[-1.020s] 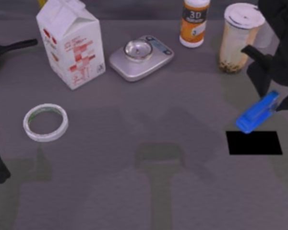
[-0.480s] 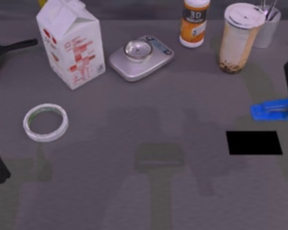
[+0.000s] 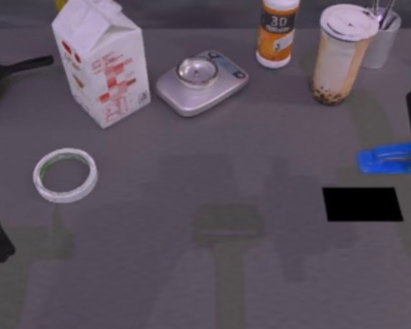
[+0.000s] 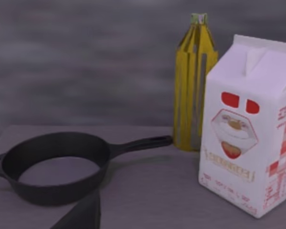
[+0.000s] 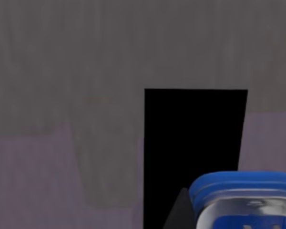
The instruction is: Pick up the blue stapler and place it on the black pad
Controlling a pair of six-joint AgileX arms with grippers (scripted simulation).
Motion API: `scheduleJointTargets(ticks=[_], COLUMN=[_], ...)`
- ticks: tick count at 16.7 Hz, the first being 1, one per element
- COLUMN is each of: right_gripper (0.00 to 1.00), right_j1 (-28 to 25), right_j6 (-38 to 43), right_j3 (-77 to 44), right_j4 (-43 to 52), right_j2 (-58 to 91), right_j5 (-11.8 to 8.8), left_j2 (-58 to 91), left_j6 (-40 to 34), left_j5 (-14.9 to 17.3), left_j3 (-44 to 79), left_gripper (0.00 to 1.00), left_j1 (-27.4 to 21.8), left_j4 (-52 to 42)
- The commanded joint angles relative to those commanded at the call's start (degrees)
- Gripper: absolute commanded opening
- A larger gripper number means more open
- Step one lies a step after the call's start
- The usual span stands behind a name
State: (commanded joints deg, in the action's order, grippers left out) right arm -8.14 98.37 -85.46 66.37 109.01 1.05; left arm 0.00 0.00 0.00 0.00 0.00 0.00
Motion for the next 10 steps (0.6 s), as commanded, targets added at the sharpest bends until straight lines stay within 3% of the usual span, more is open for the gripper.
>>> scheduleJointTargets(ticks=[7,10], right_gripper=[0.00,0.00], right_j1=[-2.3,-2.9], right_j6=[2.8,3.4], right_j3=[9.7,11.7], right_j4=[-16.2,-19.0], right_j2=[6.0,7.3], right_j5=[0.0,0.0], left_j2=[0.0,0.0], left_j6=[0.0,0.0], left_j5=[0.0,0.0], left_j3=[0.0,0.0], left_gripper=[1.00,1.00], left_j1=[0.0,0.0], left_j4=[0.0,0.0])
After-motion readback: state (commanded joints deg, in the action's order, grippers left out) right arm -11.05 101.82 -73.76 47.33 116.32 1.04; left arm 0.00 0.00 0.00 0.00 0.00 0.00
